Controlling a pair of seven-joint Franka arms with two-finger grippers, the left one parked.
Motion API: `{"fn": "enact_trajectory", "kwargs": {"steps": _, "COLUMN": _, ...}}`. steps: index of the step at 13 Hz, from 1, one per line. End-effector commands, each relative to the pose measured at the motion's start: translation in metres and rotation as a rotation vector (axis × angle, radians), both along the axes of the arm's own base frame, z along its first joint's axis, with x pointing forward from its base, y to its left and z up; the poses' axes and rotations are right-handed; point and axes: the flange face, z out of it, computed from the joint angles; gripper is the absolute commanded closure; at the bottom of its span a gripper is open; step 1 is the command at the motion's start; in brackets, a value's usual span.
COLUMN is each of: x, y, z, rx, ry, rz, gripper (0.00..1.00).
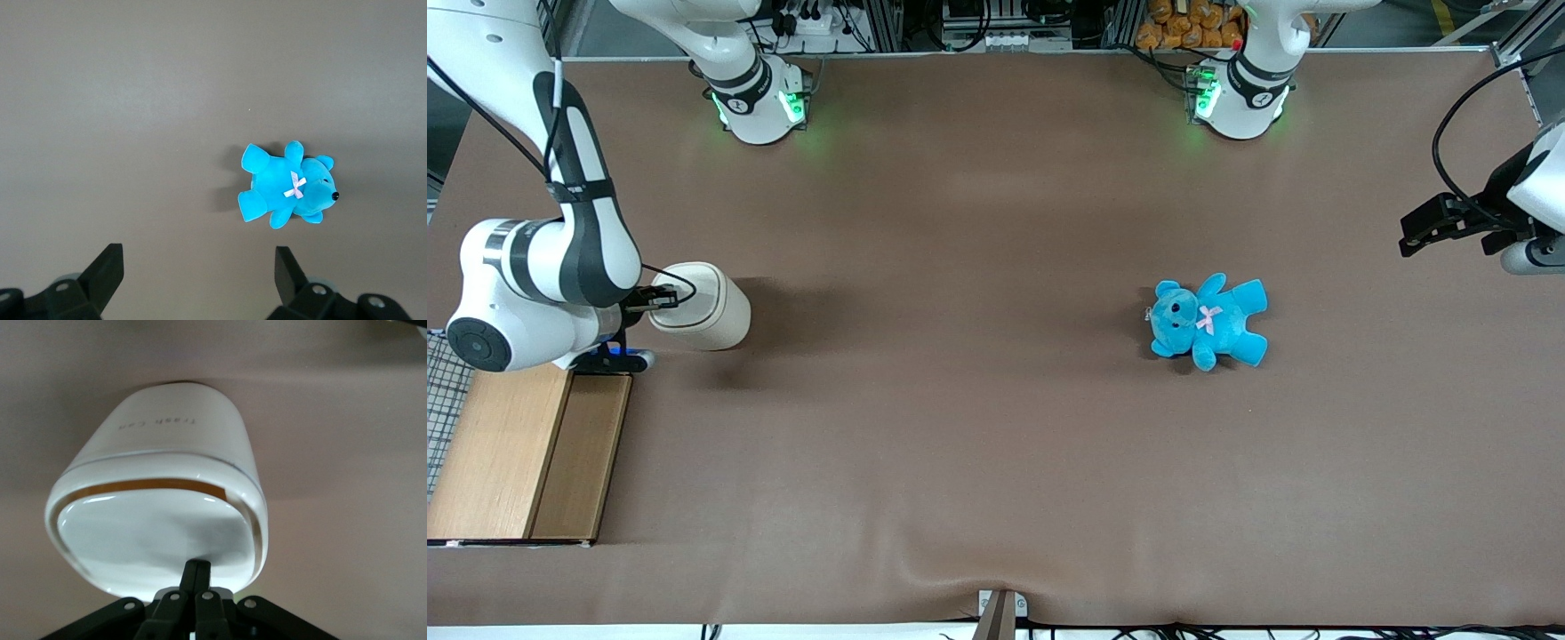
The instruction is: Open trash can with right arm
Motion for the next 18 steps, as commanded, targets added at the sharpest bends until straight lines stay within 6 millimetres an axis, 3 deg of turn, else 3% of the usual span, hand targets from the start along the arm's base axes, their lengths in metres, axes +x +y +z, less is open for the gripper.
{"fn": "enact_trajectory", "kwargs": {"steps": 1, "x": 0.002, "y": 0.01, "z": 0.052, "rx": -0.025, "ry": -0.01, "rz": -0.009, "gripper": 1.0}}
{"fn": "enact_trajectory", "kwargs": {"steps": 4, "x": 0.015, "y": 0.007, "z": 0.113, "rx": -0.017, "ry": -0.075, "rz": -0.008, "gripper": 1.0}}
{"fn": "enact_trajectory", "kwargs": {"steps": 5, "x": 0.018, "y": 0.01, "z": 0.132, "rx": -0.016, "ry": -0.112, "rz": -0.002, "gripper": 0.7}}
{"fn": "enact_trajectory", "kwargs": {"steps": 6, "x": 0.017, "y": 0.014, "z": 0.154, "rx": -0.028, "ry": -0.16, "rz": 0.008, "gripper": 0.27}}
{"fn": "enact_trajectory", "kwargs": {"steps": 7, "x": 0.014, "y": 0.016, "z": 0.177, "rx": -0.032, "ry": -0.206, "rz": 0.013, "gripper": 0.0}}
{"fn": "enact_trajectory", "kwargs": {"steps": 12, "x": -0.013, "y": 0.022, "z": 0.277, "rx": -0.04, "ry": -0.372, "rz": 0.022, "gripper": 0.0}}
{"fn": "enact_trajectory", "kwargs": {"steps": 18, "x": -0.042, "y": 0.013, "z": 0.361, "rx": -0.037, "ry": -0.434, "rz": -0.074, "gripper": 0.0}}
